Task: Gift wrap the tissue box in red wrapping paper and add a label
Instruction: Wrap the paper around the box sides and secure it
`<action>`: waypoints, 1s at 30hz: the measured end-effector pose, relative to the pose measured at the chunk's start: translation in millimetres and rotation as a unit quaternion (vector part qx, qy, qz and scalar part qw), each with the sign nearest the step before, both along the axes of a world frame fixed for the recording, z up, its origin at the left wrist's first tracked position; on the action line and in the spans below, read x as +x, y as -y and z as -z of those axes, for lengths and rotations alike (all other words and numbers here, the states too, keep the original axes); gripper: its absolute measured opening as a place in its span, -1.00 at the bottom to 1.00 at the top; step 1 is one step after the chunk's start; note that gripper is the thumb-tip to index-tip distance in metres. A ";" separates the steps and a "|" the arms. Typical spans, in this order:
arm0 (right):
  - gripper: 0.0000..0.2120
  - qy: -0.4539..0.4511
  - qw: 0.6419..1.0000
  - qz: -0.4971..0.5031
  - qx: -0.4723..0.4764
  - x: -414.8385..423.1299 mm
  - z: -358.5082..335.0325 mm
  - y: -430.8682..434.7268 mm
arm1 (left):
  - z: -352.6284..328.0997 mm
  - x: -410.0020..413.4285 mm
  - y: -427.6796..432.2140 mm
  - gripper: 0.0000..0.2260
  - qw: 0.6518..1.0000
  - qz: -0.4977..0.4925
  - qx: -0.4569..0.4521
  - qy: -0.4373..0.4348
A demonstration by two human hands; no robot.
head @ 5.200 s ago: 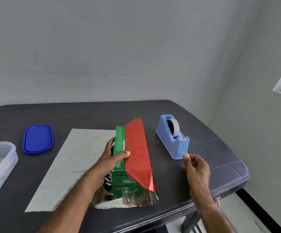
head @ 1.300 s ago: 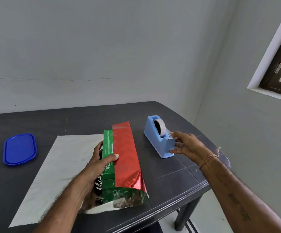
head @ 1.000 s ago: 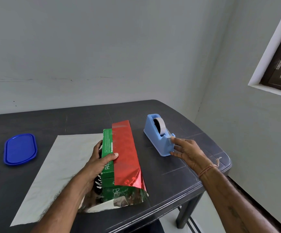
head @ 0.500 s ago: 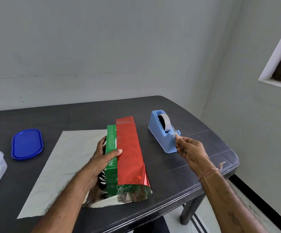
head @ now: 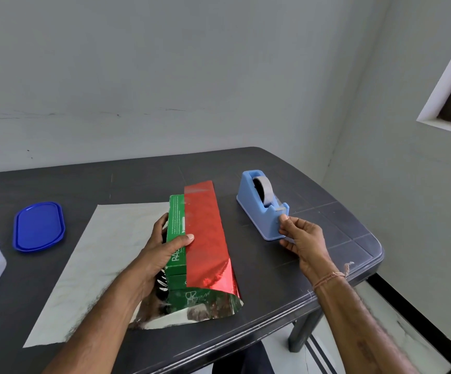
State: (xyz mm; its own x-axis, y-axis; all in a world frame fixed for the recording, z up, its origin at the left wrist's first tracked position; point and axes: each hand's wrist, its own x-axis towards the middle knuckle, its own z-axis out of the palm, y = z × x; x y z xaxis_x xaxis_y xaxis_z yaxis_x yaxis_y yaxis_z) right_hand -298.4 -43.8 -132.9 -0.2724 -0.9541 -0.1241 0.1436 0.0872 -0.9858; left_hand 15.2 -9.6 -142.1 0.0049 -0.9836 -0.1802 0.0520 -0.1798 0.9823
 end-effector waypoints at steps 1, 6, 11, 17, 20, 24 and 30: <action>-0.78 -0.009 1.000 0.006 -0.002 0.5 1.4 1.5 | 0.3 -0.1 0.4 -0.02 1.000 0.000 0.001 0.000; -0.86 -0.113 0.991 0.076 0.009 4.7 21.2 5.5 | -1.4 -2.0 0.0 -0.13 1.000 -0.004 -0.004 -0.005; -0.83 -0.078 0.993 0.085 0.012 5.3 25.5 -11.3 | -2.6 -4.2 -2.4 -0.22 1.000 -0.018 -0.008 -0.004; -0.94 -0.100 0.975 -0.121 -0.157 49.2 -18.0 -47.6 | -8.5 -4.2 -8.3 -0.16 0.999 -0.026 -0.029 0.008; -0.91 -0.183 0.934 -0.252 -0.176 77.2 -43.4 -36.3 | -9.3 -4.2 -11.3 -0.29 0.998 -0.031 -0.058 0.014; -0.88 -0.240 0.901 -0.327 -0.155 96.9 -52.0 -22.0 | -13.6 -6.5 -13.5 -0.66 0.992 -0.039 -0.098 0.068; -0.88 -0.281 0.886 -0.345 -0.132 99.6 -49.8 -17.5 | -18.4 -2.8 -19.8 -0.76 0.993 -0.018 -0.090 0.071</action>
